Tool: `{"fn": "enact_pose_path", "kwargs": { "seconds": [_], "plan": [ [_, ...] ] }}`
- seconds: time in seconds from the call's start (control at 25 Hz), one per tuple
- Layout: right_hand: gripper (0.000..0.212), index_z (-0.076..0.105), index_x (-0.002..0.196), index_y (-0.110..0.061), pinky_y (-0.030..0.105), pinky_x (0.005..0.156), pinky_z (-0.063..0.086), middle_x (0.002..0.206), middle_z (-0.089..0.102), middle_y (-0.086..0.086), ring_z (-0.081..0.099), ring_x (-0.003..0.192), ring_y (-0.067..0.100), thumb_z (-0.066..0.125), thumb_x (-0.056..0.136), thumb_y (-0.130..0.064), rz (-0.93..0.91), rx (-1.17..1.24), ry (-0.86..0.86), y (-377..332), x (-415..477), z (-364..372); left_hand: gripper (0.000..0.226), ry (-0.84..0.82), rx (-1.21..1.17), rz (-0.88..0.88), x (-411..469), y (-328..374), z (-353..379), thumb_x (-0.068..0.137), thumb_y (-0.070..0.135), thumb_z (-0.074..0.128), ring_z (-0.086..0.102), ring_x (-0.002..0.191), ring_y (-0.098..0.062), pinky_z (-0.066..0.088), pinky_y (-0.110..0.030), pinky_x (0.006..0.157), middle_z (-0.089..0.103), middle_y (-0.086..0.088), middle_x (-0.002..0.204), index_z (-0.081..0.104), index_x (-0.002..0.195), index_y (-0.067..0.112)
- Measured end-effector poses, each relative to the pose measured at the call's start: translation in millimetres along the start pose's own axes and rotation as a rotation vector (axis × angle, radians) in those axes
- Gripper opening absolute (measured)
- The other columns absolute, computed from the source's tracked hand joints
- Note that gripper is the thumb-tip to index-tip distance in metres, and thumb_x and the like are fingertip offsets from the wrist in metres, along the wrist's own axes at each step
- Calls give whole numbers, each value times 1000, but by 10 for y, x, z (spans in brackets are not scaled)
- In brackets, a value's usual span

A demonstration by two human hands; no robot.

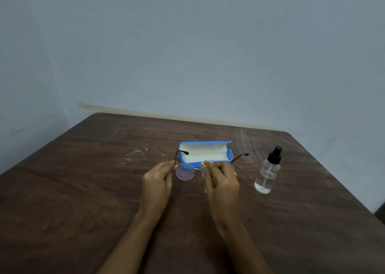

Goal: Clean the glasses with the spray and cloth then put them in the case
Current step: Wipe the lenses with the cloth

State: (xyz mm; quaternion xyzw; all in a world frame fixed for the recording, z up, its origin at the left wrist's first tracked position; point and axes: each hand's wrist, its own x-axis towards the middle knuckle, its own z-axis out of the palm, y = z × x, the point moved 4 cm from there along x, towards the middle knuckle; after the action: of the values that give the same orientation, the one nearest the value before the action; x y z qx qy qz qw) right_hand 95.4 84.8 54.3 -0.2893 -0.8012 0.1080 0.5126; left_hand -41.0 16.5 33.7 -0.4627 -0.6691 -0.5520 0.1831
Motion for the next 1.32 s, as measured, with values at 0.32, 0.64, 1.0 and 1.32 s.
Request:
{"fn": "enact_pose_path", "kwargs": {
  "seconds": [0.32,0.64,1.0,1.32],
  "plan": [
    [23,67,88,0,33,48,52,80,65,15,64,68,30,74,66,6,112,-266,-77,16,-30,5,32,12,-21,-32,-6,-29,-26,67,-21,59,63,80,-4,48,-13,74,74,-7,84,72,83,3],
    [14,65,84,-4,34,50,48,84,61,12,60,78,27,66,73,4,155,-326,-228,39,-36,135,29,30,-62,-66,-13,-35,-12,68,-19,58,62,77,-1,44,-1,74,73,-3,80,73,82,1],
    [25,59,116,-17,30,75,46,109,54,5,48,103,18,48,94,-20,111,-247,-369,157,-66,154,24,58,-56,-124,0,-94,-15,71,-18,62,62,67,-3,44,-6,67,73,-10,76,73,82,0],
    [29,52,119,-10,26,80,42,120,50,7,42,116,19,43,91,-7,205,-346,-409,215,-86,151,32,47,-57,-78,2,-81,0,67,-23,57,67,73,-11,52,-24,71,74,-11,83,72,83,0]
  ]
}}
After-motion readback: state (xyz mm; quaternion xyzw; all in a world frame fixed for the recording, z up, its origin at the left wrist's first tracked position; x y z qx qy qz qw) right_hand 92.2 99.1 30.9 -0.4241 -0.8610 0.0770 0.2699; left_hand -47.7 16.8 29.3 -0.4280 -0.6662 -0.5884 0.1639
